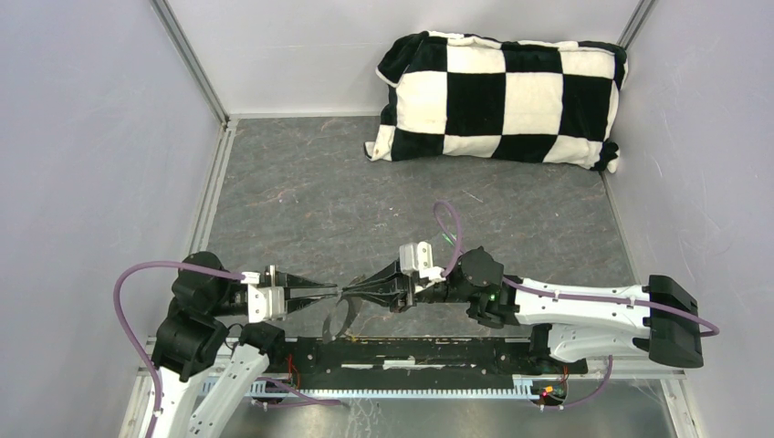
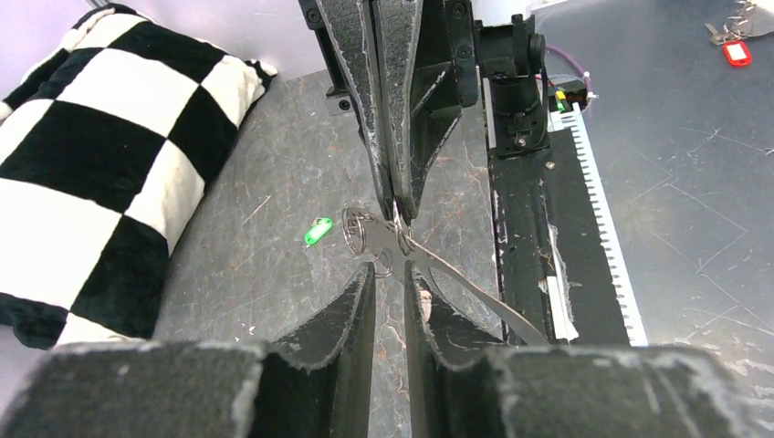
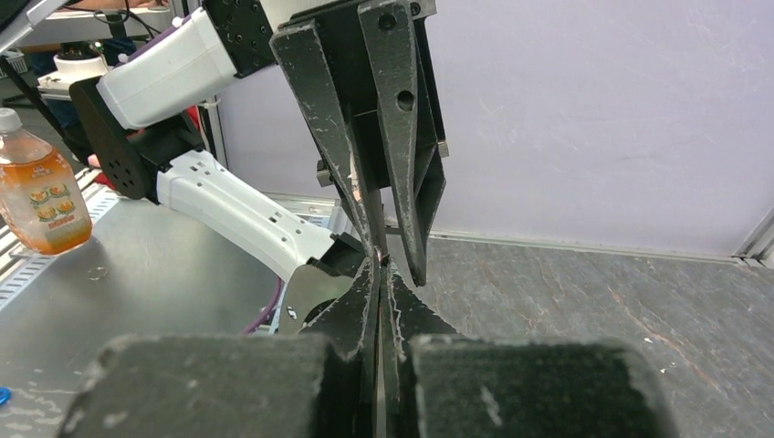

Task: Put the keys on the keyring
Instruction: Adjust the key on the keyring.

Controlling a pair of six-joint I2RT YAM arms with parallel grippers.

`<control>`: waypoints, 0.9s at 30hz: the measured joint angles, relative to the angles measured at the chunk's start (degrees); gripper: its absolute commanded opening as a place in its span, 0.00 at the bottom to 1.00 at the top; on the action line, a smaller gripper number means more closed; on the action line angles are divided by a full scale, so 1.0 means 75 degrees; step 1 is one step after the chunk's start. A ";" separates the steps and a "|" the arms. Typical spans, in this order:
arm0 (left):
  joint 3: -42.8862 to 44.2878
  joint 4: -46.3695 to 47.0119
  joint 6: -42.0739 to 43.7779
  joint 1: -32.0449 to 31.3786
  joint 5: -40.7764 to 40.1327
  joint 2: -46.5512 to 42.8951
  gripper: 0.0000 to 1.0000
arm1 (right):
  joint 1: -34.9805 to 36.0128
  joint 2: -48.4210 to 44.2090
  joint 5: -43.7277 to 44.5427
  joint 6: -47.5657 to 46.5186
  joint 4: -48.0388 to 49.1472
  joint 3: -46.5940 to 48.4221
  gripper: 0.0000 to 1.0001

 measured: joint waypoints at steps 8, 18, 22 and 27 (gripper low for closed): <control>0.0000 0.0038 -0.0020 0.0000 -0.0012 0.0000 0.22 | 0.0000 -0.0012 0.0003 0.0146 0.0245 -0.0035 0.01; -0.0122 0.0402 -0.0463 0.0000 0.0035 -0.0006 0.28 | 0.0000 0.0085 -0.0012 0.0326 0.0434 -0.0047 0.01; -0.0166 0.0434 -0.0600 0.0000 0.0058 -0.0012 0.30 | 0.0000 0.0175 -0.0023 0.0344 0.0504 -0.0044 0.01; -0.0169 0.0437 -0.0685 0.0000 0.0061 -0.0067 0.30 | 0.0000 0.0198 -0.0026 0.0370 0.0551 -0.0044 0.01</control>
